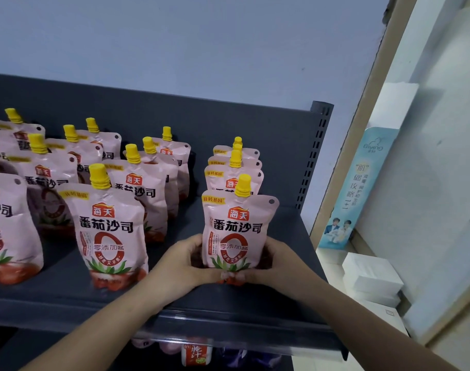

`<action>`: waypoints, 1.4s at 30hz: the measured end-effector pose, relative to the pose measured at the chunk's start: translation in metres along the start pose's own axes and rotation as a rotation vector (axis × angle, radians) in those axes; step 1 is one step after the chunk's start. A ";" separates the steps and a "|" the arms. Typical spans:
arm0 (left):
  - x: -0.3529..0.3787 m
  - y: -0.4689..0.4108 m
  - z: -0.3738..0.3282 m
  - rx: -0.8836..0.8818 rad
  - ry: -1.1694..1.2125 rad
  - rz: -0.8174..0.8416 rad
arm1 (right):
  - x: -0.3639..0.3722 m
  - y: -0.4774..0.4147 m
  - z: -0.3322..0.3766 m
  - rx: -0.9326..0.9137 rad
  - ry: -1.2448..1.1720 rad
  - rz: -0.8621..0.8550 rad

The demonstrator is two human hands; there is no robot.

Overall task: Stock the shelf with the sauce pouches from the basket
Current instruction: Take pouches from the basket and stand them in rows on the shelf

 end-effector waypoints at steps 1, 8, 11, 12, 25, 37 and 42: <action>0.000 -0.001 0.001 0.000 -0.006 0.013 | 0.000 -0.001 0.000 0.003 0.003 0.003; -0.002 -0.001 0.003 0.028 -0.027 0.043 | 0.000 -0.001 0.002 -0.004 0.019 -0.010; -0.003 0.002 0.003 0.037 -0.061 0.050 | 0.003 -0.002 0.002 -0.017 0.011 -0.019; -0.004 0.003 0.004 0.039 -0.065 0.051 | 0.004 -0.002 0.002 -0.016 0.014 -0.021; -0.006 0.011 0.008 0.066 -0.237 0.065 | 0.008 -0.002 0.004 0.001 0.031 0.008; -0.004 0.007 0.009 0.026 -0.384 0.036 | 0.010 0.000 0.011 0.024 0.068 -0.014; -0.005 0.005 0.010 0.019 -0.431 0.042 | 0.010 0.001 0.012 0.054 0.077 -0.021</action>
Point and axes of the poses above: each hand's wrist, its own y-axis away from the middle knuckle, its own x-axis out of the palm, z = x × y, the point moved 6 cm from there along -y, towards the middle knuckle, and after that the axes turned 13 degrees about z, right-handed, at the moved point
